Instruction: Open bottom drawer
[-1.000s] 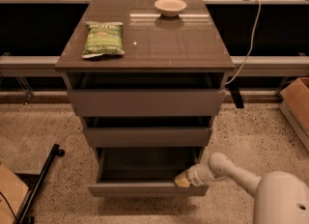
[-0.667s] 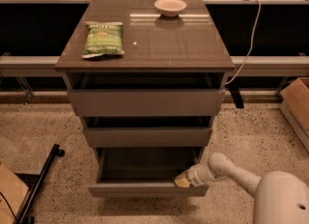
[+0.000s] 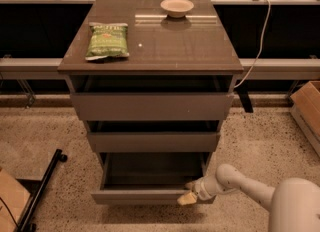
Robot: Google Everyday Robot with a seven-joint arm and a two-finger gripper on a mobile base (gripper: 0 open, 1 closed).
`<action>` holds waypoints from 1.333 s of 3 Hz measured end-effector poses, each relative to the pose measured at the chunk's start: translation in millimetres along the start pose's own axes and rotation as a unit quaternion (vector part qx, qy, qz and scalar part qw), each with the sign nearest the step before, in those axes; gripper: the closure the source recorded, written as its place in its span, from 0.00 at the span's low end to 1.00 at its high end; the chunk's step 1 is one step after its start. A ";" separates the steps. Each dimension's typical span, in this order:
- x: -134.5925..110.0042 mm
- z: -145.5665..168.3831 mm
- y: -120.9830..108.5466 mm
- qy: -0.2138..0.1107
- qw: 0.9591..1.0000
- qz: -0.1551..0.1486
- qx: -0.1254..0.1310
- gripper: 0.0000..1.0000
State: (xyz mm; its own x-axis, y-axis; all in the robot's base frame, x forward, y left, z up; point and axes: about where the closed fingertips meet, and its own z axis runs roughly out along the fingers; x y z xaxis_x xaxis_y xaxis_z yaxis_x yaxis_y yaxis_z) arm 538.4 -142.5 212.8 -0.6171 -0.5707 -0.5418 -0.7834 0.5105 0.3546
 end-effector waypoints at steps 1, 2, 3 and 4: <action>12.6 7.1 24.0 0.010 1.000 0.020 -0.017 0.00; 12.6 7.1 24.1 0.010 1.000 0.020 -0.017 0.00; 20.9 11.4 25.4 0.031 0.999 0.028 -0.025 0.00; 40.6 14.1 28.5 0.059 0.996 0.053 -0.036 0.00</action>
Offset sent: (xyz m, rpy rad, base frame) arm -0.0269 0.0165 -0.0038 -0.0282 0.0675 0.0532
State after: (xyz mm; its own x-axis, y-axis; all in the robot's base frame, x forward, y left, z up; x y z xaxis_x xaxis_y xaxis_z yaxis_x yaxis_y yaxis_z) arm 492.1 -142.0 190.1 -0.6971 -0.5909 -0.4062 -0.7146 0.5260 0.4613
